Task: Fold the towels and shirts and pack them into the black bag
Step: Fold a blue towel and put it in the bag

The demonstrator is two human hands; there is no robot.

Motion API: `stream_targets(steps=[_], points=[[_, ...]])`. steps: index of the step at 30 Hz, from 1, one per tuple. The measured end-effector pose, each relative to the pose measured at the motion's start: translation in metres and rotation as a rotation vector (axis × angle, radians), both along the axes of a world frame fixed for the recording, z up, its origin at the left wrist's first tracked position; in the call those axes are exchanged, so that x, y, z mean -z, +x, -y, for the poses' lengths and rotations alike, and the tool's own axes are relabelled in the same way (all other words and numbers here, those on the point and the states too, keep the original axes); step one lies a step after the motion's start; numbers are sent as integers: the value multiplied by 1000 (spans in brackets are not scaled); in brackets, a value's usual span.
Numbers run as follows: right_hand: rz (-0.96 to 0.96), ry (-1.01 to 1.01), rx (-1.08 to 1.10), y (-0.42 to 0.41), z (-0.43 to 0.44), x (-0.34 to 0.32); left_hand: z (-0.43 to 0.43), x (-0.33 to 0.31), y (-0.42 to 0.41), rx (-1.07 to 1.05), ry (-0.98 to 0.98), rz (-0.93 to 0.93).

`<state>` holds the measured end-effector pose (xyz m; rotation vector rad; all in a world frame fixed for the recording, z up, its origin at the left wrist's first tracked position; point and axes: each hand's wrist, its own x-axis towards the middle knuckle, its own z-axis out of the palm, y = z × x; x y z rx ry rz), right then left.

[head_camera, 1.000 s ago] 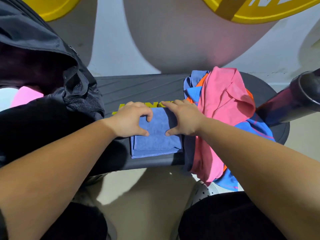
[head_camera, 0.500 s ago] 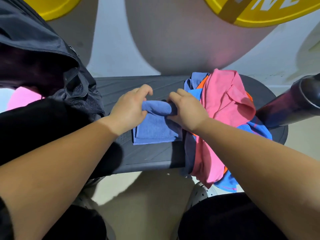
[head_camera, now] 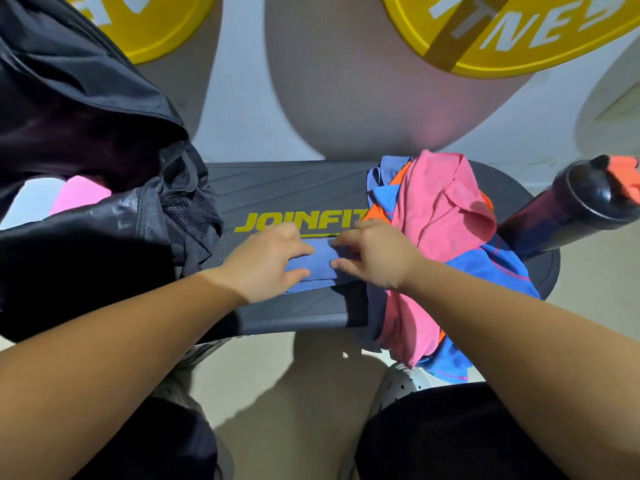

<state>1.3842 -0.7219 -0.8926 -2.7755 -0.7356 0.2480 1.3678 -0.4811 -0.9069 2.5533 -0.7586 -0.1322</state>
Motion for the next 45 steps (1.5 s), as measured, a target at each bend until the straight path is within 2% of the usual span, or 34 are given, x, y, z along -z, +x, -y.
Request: stream_targets(steps=[1, 3, 7, 9, 11, 15, 21, 24, 29, 33, 36, 41, 45], points=[[19, -41, 3, 1, 1, 6, 1, 3, 1, -21, 49, 75], [28, -75, 28, 2, 4, 17, 5, 10, 5, -78, 76, 79], [-70, -114, -96, 4, 15, 27, 11, 21, -1, -103, -158, -228], [-77, -147, -140, 4, 23, 31, 10, 26, -7, -125, -186, -225], [-79, -168, -168, 4, 29, 37, 8, 35, -14, -113, -89, -181], [-44, -220, -189, 5, 33, 48, 14, 53, -33, -54, 311, -91], [-121, -241, -119, 13, 29, 48, 15, 49, -27, -25, 412, -86], [-150, -123, -64, 19, 25, 34, 20, 28, -11, 59, 365, -119], [-210, -17, 20, 21, 16, 26, 33, -8, 24, 242, 273, -437], [-343, 152, 54, 17, 4, 10, 34, -26, 18, 200, 169, -627], [-353, 257, 74, 18, -1, -22, 27, -51, 7, 85, 46, -640], [-371, 493, 106, 15, -13, -102, 8, -115, -14, -104, -266, -513], [-325, 515, 56, 12, -39, -151, -14, -161, -29, -156, -381, -490]])
